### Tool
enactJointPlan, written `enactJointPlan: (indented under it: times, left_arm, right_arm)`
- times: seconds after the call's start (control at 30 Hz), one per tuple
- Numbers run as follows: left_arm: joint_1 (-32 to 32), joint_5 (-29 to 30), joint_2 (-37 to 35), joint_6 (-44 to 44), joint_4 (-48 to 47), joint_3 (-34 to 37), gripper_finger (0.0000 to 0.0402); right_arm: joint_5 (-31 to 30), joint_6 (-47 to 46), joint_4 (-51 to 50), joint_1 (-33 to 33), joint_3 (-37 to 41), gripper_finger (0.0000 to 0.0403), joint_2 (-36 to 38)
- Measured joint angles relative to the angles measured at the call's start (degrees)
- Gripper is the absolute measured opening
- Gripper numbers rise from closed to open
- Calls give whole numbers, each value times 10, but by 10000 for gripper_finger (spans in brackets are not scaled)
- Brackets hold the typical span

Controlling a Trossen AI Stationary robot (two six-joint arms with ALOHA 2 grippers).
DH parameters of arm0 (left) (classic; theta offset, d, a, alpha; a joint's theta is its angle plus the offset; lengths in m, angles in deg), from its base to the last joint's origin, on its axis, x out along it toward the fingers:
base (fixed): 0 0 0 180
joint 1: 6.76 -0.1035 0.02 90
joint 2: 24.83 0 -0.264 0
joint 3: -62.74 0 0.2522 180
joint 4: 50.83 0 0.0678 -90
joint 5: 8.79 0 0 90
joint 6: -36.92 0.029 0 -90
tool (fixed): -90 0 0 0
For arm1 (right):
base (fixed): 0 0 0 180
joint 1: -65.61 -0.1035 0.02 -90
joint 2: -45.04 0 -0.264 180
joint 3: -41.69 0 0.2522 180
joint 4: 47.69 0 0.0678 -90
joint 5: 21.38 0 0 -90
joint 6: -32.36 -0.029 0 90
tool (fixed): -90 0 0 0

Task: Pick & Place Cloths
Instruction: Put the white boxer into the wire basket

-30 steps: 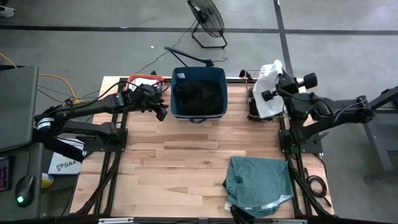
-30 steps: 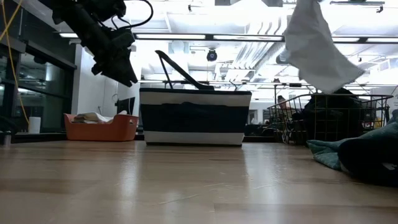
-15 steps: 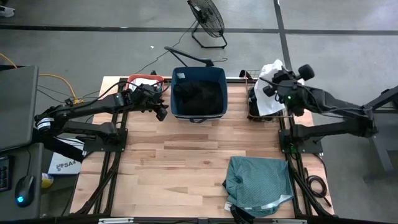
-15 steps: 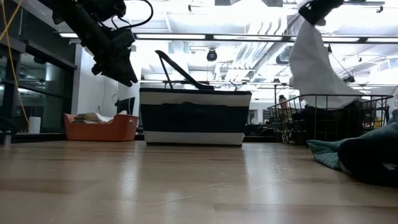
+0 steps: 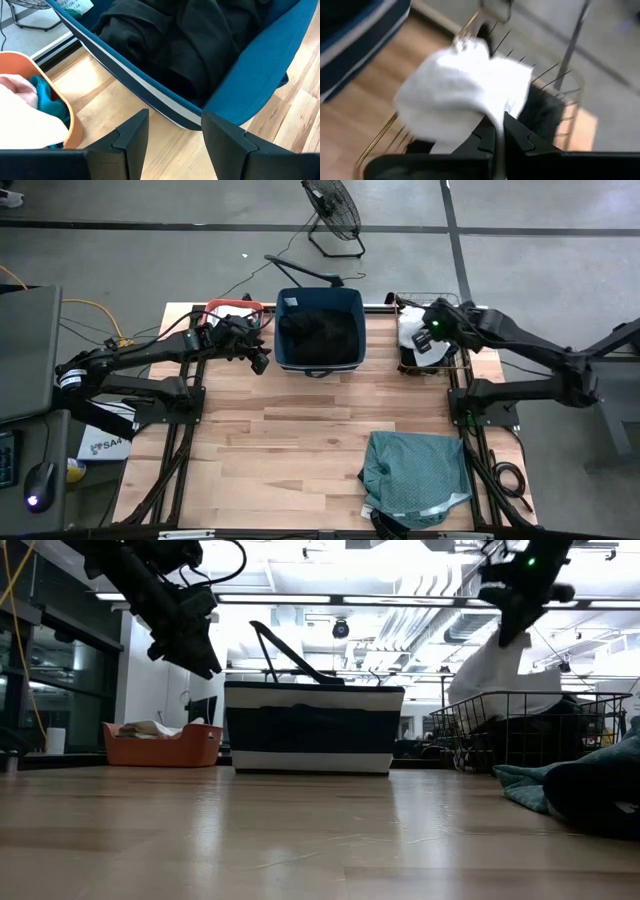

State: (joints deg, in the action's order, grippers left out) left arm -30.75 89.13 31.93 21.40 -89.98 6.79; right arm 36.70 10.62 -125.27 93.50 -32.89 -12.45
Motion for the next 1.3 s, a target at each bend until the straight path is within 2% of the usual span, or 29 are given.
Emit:
enactJointPlan:
  times: [0.13,0.4,0.63,0.8,1.03,1.3]
  left_arm:
    - [0,0,0,0,0,0,179]
    - [0,0,0,0,0,0,179]
    - [0,0,0,0,0,0,179]
    - [0,0,0,0,0,0,179]
    - [0,0,0,0,0,0,179]
    - [0,0,0,0,0,0,179]
  right_arm:
    - [39,-24,-21,17,0,4,-49]
    - [36,-108,-102,87,0,4,-143]
    - [36,-115,-107,144,0,4,-191]
    - [43,-109,-89,163,5,5,-230]
    - [110,-65,-4,180,69,5,-265]
    - [106,-44,15,192,96,11,-259]
